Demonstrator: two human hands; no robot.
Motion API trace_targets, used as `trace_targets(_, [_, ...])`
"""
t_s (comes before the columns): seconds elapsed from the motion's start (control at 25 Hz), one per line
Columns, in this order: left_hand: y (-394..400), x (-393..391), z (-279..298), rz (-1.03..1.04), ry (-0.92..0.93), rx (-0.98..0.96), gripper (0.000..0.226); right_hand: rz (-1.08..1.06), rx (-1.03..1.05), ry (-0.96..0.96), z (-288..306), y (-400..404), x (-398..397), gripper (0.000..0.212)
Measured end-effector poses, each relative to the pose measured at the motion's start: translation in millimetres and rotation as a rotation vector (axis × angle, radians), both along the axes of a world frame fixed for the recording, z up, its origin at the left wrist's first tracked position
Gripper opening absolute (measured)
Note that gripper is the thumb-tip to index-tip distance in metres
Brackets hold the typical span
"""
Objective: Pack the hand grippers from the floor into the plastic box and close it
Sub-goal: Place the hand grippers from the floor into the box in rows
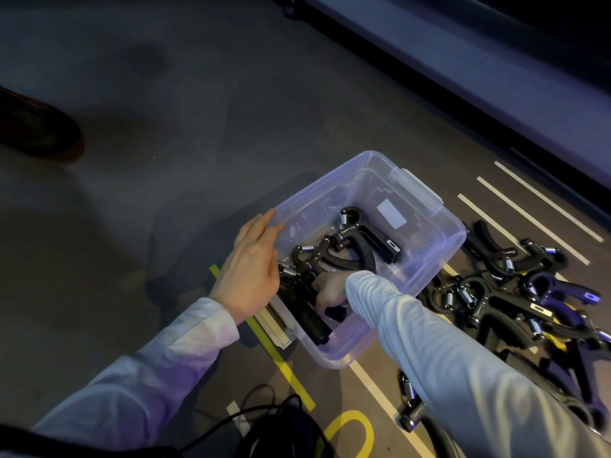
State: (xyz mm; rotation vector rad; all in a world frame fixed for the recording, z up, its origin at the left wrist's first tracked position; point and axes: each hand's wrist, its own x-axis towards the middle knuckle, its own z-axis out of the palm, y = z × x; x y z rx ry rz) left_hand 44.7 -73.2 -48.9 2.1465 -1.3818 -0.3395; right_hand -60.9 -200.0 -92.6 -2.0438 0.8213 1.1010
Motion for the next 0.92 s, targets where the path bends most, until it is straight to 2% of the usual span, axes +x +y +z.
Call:
trace_targets(0.2, [1.0,-1.0,0.0,0.002,0.008,0.005,0.050,-0.084,0.098,-0.045,3.1,-0.6,-0.5,0.027])
trace_targets(0.4, [1.7,-0.7,-0.6,0.001,0.002,0.005,0.049,-0.067,0.034,-0.121,5.1,4.0,2.2,0.036])
trace_targets(0.48, [2.0,-0.4,-1.2,0.002,0.004,0.004,0.048,-0.082,0.035,-0.139,5.0,5.4,1.7,0.032])
trace_targets(0.64, [1.8,-1.2,-2.5,0.000,-0.004,0.002,0.047,-0.104,0.030,-0.185,3.4,2.7,-3.5,0.011])
trace_targets(0.88, [1.6,-1.6,-2.5,0.002,0.000,0.000,0.043,-0.048,-0.100,-0.260,-1.9,-0.4,-7.2,0.016])
trace_targets(0.92, [1.2,-1.2,-2.4,0.002,0.000,0.000,0.043,-0.050,-0.151,-0.278,-2.0,-2.9,-6.7,0.009])
